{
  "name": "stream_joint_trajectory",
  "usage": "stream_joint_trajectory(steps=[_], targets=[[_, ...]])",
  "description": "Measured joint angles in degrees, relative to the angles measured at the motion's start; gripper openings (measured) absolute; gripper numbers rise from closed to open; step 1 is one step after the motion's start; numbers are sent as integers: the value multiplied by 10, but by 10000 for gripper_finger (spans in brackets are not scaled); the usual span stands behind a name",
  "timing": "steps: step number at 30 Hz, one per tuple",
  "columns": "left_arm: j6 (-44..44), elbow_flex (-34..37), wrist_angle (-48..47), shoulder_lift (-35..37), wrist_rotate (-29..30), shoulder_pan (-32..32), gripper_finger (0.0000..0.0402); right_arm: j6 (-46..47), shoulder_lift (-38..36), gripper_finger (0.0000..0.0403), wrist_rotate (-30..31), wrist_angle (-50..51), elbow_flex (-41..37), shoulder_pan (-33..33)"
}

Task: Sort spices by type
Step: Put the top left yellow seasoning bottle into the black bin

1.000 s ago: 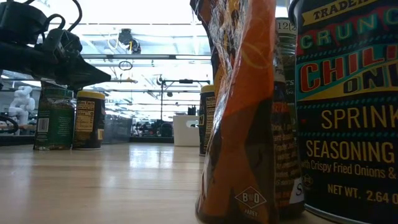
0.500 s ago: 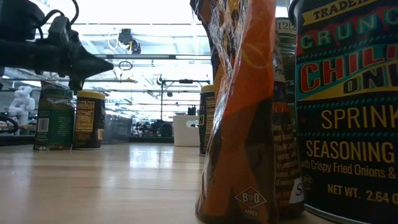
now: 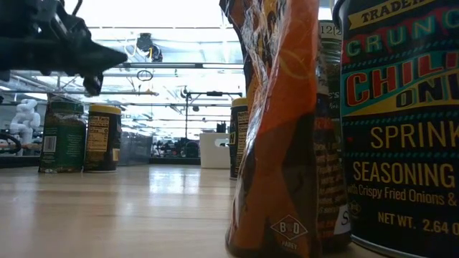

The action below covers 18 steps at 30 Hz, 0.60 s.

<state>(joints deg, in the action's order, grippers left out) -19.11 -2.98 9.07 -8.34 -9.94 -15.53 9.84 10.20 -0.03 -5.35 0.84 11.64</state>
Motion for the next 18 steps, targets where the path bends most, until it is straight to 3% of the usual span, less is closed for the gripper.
stream_joint_trajectory(steps=[18], targets=[[81, -65, -36, -38, -3, 0, 13, -42, 0, 0, -15, -156, 0, 0]])
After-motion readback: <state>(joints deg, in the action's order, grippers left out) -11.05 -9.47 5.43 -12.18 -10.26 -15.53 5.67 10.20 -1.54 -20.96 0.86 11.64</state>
